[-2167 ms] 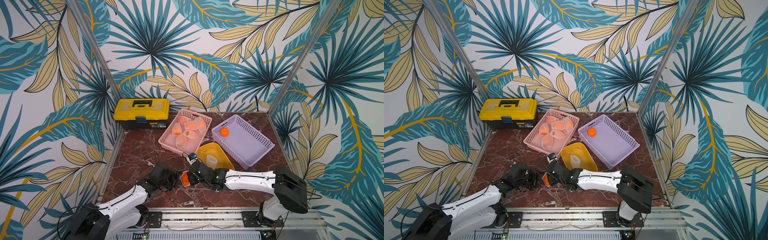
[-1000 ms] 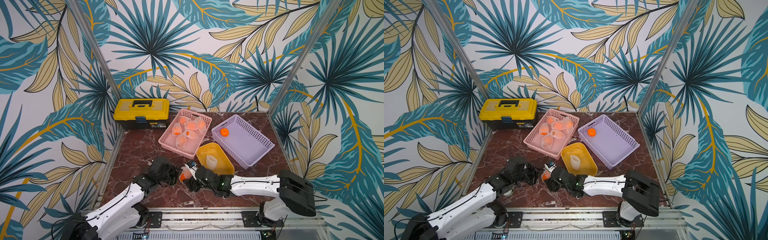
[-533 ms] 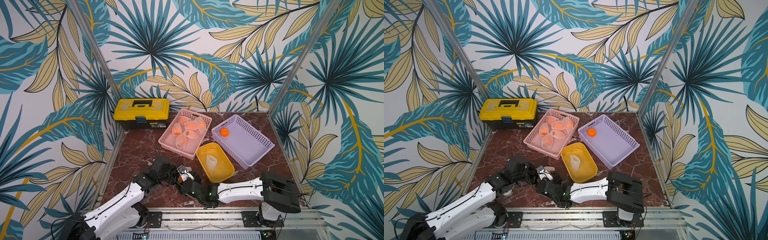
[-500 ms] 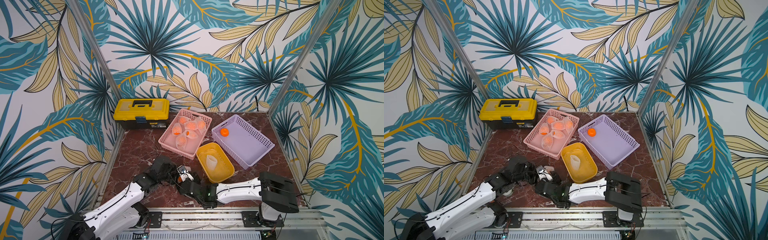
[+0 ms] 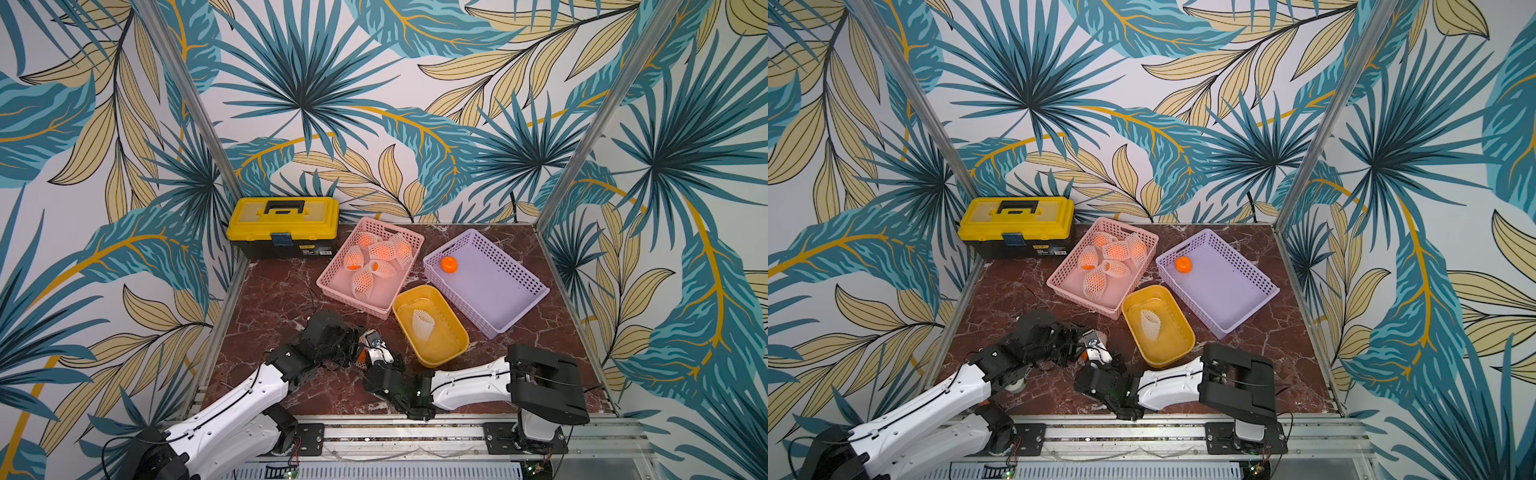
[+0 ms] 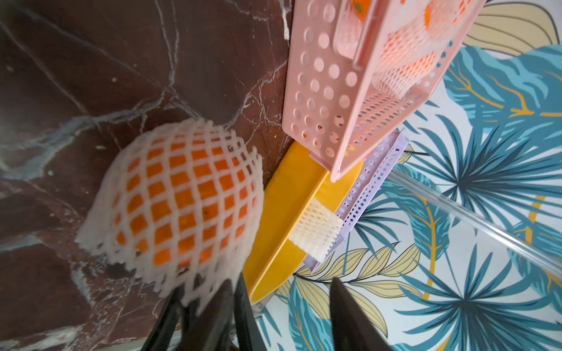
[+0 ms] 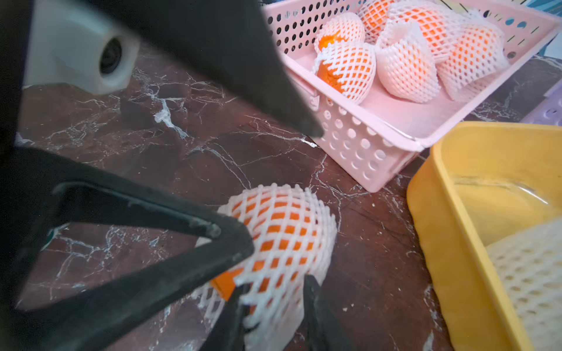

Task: Remove foam nets from oranges
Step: Remove the foam net from the orange.

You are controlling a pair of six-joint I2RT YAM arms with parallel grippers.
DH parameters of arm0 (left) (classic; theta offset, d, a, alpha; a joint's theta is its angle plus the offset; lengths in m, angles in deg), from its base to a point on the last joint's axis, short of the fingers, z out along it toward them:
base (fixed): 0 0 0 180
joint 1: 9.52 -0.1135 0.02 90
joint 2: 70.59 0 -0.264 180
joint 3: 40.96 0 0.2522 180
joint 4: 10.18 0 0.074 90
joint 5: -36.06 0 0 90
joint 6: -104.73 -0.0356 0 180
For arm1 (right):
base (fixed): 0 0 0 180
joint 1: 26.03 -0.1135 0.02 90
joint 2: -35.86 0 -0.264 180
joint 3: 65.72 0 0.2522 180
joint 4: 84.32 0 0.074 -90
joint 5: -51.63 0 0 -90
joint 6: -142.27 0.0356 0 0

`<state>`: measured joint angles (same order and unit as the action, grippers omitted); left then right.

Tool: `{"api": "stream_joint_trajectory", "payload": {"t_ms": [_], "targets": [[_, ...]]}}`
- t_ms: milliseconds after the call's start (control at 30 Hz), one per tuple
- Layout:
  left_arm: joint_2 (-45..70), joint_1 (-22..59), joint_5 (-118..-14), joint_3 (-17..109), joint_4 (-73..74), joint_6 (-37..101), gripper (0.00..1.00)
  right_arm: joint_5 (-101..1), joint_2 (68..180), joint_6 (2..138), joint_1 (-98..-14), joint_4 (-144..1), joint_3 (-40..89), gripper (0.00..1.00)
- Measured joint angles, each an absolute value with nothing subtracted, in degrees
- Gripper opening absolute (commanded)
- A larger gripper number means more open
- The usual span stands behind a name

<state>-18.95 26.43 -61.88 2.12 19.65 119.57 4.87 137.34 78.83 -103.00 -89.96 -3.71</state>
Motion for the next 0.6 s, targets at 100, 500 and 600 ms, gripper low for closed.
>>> {"api": "stream_joint_trajectory", "payload": {"t_ms": [100,500,600], "targets": [[-20.2,25.7,-60.3,4.4,24.0,115.9,0.98,2.9,135.8,78.5,-102.8,-93.3,-6.2,0.12],[-21.2,18.6,-66.3,4.2,33.7,105.1,1.00,-10.2,128.2,87.4,-94.6,-93.2,-7.9,0.01],[-21.3,18.6,-68.5,-0.2,32.9,107.0,1.00,-13.3,128.2,88.8,-93.3,-93.0,-8.0,0.00]]}}
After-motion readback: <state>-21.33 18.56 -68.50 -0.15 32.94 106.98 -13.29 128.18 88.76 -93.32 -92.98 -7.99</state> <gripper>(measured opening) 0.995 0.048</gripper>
